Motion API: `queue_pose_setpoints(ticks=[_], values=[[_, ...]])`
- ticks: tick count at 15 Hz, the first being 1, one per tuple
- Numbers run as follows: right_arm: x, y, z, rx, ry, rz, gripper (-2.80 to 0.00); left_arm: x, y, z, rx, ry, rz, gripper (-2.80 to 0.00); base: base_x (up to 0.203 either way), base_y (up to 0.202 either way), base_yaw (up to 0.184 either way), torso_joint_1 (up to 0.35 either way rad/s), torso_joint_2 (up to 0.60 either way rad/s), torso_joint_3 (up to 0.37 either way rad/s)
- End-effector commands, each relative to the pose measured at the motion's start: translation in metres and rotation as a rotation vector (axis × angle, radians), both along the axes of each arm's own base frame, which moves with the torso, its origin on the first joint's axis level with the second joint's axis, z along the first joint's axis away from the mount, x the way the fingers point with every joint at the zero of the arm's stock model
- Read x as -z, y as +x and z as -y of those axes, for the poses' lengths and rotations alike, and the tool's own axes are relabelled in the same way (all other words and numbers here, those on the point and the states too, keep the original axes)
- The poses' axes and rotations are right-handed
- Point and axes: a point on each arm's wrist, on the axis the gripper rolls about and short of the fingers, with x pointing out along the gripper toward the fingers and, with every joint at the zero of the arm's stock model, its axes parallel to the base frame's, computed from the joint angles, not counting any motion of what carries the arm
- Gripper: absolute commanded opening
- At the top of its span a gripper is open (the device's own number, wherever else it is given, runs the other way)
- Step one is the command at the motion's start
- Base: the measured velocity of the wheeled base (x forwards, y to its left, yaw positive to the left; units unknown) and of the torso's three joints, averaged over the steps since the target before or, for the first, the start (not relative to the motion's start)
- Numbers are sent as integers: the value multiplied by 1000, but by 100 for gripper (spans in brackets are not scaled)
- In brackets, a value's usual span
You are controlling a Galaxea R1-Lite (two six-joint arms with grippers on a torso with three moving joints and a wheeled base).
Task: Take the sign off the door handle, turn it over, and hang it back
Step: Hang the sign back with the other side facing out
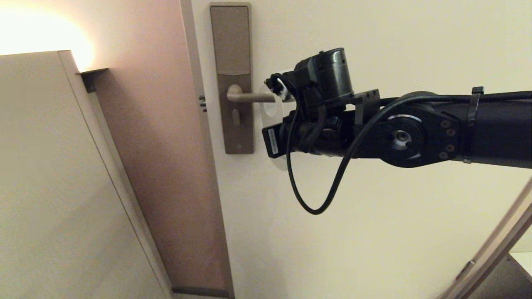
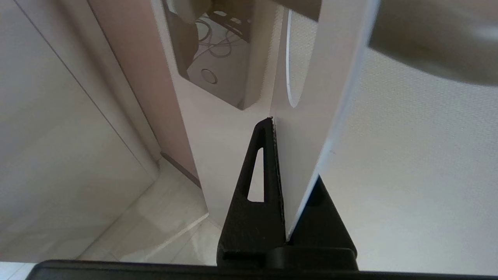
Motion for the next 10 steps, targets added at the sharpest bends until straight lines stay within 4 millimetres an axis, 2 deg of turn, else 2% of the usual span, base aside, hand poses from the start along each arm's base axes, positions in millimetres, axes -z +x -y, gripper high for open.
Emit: queue_pose_setpoints(ticks=[1, 10], values=[[5, 0, -6, -8, -7, -6, -280, 0, 0, 0, 0, 1, -1, -280, 0, 0, 0, 0, 0, 0], [10, -5, -16, -33, -16, -16, -280, 0, 0, 0, 0, 1, -2, -280, 0, 0, 0, 0, 0, 0]])
